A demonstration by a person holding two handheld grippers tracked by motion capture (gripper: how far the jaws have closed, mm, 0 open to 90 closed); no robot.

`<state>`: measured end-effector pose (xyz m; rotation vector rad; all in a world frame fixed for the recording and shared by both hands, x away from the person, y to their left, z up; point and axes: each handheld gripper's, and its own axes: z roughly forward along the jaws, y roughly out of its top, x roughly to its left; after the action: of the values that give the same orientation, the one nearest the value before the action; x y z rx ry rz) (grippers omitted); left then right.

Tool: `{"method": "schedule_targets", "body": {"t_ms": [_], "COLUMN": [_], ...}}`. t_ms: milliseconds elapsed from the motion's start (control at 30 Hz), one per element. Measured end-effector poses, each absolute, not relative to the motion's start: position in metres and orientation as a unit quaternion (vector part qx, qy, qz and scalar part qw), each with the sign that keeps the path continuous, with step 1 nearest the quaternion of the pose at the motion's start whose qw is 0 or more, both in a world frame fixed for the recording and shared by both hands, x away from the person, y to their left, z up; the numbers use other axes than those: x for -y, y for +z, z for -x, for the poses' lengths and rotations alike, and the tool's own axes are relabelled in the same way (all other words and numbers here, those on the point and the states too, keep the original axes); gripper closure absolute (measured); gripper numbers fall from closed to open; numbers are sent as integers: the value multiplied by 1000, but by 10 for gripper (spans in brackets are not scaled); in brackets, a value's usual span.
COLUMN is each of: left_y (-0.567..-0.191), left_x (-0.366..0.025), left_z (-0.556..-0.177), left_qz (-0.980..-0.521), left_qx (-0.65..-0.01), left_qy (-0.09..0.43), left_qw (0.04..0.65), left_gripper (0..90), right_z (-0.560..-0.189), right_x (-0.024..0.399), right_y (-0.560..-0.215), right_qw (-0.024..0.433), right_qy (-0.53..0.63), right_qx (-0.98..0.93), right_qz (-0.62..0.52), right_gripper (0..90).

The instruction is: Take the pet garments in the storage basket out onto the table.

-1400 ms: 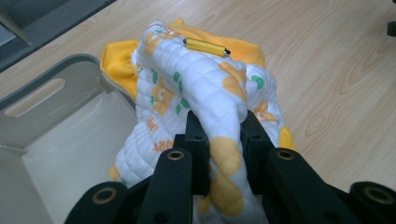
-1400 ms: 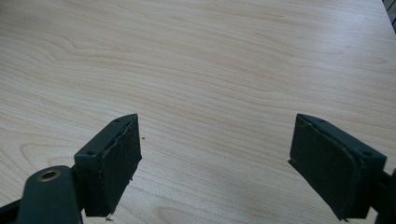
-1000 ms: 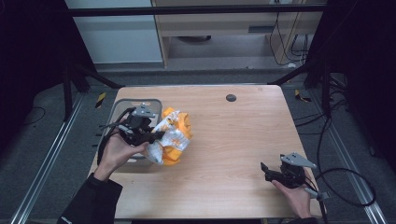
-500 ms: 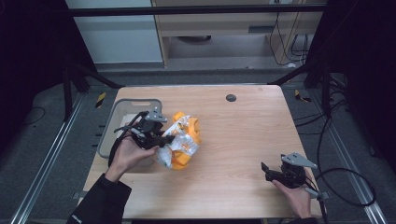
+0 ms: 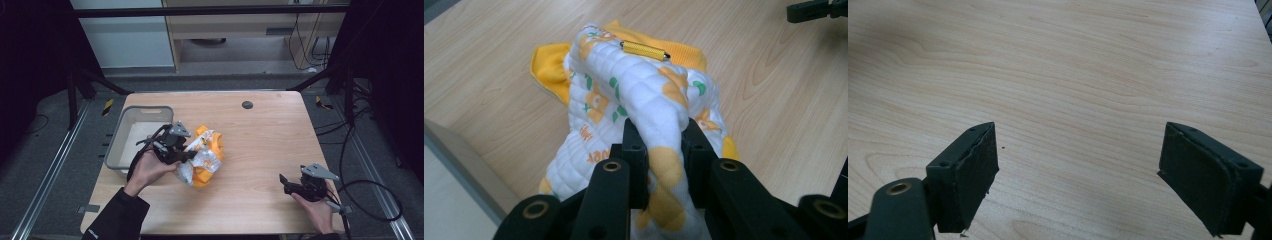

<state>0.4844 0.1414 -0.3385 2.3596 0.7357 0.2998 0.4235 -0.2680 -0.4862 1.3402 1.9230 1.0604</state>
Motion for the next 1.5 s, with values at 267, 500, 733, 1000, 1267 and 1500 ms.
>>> {"method": "schedule_targets", "body": {"t_ms": [267, 500, 733, 1000, 1267, 1500], "left_y": [-351, -363, -373, -382, -393, -403], "left_x": [-129, -119, -112, -99, -90, -84], "left_z": [-485, -484, -483, -482, -480, -479], "left_qz": [-905, -908, -911, -917, -921, -925], "left_qx": [-269, -263, -255, -239, -229, -224], "left_qy": [105, 94, 86, 78, 73, 64], "left_qw": [313, 312, 313, 308, 306, 301], "left_gripper": [770, 769, 769, 768, 767, 764], "right_z": [-423, -424, -423, -423, -423, -424], "right_x": [268, 267, 267, 267, 267, 267], "right_y": [-486, -487, -487, -487, -487, -487], "right_qw": [283, 283, 279, 280, 280, 283], "right_qy": [395, 395, 394, 393, 393, 390], "right_qx": [-717, -718, -718, -718, -719, -721], "right_qz": [-499, -498, -502, -502, -501, -498], "right_gripper": [155, 155, 155, 155, 155, 154]}}
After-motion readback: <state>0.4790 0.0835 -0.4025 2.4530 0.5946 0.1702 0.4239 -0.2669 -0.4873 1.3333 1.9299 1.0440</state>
